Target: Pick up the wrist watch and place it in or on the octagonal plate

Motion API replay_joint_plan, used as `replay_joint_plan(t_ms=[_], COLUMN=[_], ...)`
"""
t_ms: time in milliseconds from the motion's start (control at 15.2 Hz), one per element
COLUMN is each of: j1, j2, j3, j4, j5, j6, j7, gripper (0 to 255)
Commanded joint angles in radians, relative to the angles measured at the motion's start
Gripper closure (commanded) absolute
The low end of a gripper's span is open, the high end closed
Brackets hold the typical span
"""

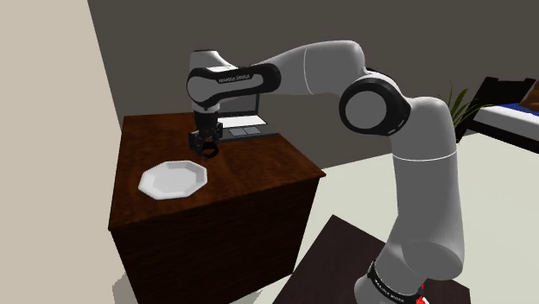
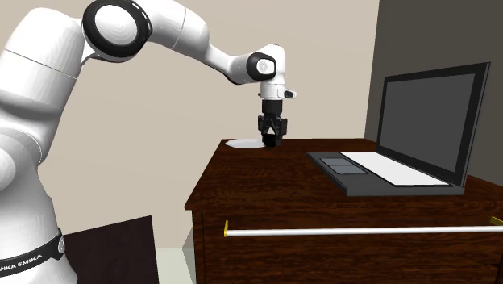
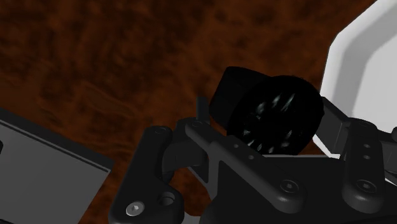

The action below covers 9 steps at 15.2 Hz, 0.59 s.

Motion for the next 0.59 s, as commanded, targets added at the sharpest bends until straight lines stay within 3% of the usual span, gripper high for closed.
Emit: replay_joint_plan(t_ms=[0, 528], j1=[0.0, 0.001], j2=[-0.005, -0.01], j3=[0.0, 0.001], j4=[0.019, 0.12], j5=[0.0, 0.001], j6=[-0.024, -0.129], j7=[0.0, 0.0], gripper=[255, 255])
